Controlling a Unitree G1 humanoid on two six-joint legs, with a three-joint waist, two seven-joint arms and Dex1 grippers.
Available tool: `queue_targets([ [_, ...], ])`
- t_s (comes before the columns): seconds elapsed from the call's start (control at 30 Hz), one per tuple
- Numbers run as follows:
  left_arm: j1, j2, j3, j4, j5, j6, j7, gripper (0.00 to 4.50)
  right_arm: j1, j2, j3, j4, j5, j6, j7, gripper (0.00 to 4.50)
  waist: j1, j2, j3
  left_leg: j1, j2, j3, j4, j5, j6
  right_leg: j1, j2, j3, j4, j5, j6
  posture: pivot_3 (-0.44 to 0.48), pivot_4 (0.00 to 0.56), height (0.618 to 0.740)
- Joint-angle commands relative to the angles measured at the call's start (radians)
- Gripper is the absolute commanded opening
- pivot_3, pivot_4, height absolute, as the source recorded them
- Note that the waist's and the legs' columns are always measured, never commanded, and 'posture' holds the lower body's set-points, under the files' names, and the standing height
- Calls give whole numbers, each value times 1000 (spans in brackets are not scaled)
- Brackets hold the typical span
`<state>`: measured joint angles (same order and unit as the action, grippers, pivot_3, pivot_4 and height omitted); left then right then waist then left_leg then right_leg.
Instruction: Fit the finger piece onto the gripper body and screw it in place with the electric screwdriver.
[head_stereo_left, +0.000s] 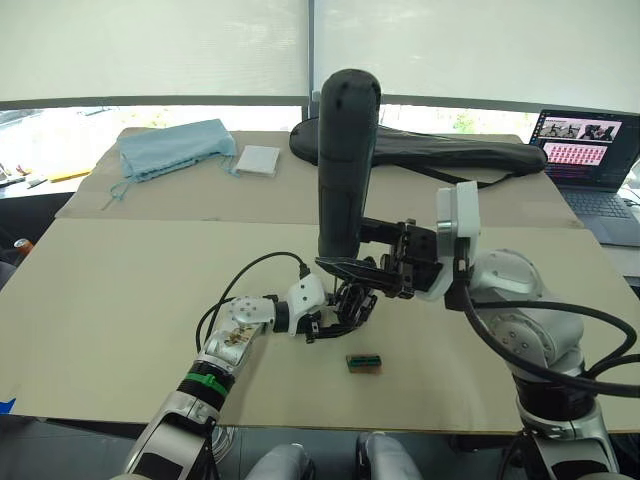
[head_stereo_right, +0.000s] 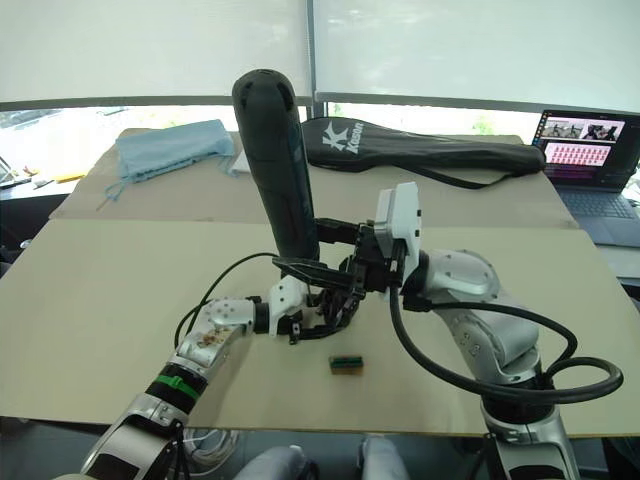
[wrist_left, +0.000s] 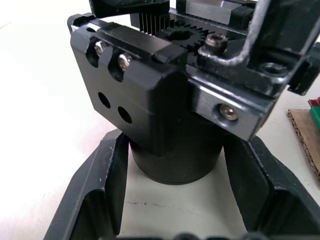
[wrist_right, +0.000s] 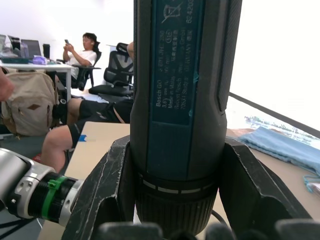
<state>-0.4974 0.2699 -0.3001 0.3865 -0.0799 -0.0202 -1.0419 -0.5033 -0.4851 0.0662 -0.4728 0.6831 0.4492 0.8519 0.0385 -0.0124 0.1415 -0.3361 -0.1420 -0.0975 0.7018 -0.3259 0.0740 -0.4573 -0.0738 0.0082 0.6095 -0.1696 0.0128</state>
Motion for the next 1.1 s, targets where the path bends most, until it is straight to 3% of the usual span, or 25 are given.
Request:
queue_targets([
  [0.03, 27, 10, -31, 27, 27, 31, -9, 2311, -10, 10, -12, -16, -8, -41, 11, 1917, 0, 0, 0, 0, 0, 0, 0, 0, 0, 0, 0, 0, 0, 0, 0, 0, 150, 740],
  [1.1, 47, 13, -31, 6, 27, 47, 5, 2311, 2, 29, -13, 14, -68, -43, 42, 1917, -3, 0, 0, 0, 0, 0, -1, 0, 0, -1, 0, 0, 0, 0, 0, 0, 150, 740],
])
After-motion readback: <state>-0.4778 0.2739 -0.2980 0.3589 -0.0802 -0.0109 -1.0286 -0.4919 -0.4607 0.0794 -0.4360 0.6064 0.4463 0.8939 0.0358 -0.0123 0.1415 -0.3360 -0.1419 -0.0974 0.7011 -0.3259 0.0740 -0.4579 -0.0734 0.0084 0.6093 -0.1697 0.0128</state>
